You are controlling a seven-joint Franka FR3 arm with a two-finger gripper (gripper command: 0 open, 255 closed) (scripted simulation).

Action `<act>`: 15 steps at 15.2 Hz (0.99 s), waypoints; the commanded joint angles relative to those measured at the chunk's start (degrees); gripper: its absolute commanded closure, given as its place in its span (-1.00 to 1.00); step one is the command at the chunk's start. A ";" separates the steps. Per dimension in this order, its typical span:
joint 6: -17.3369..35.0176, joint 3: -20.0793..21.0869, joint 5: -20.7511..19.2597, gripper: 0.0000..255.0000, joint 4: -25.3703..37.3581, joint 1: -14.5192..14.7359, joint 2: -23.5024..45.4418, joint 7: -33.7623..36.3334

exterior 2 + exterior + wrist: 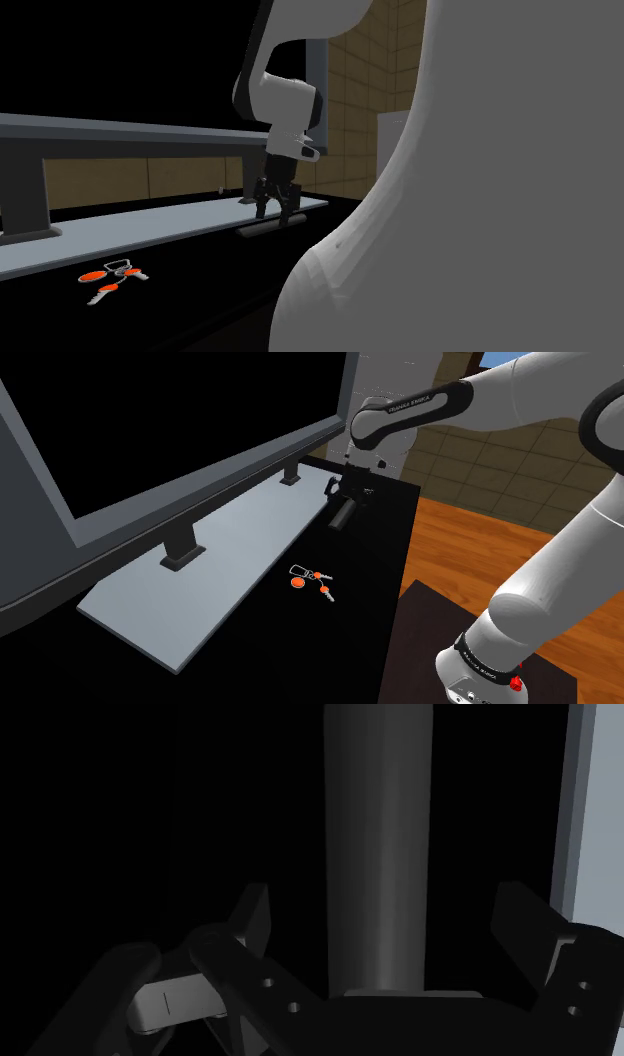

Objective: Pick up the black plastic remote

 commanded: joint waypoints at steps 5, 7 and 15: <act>0.88 0.10 0.08 1.00 -0.46 0.09 0.39 -0.02; 0.97 0.05 0.08 1.00 -0.51 0.04 0.46 -0.15; -1.49 0.00 -0.10 1.00 0.97 0.01 -0.58 0.40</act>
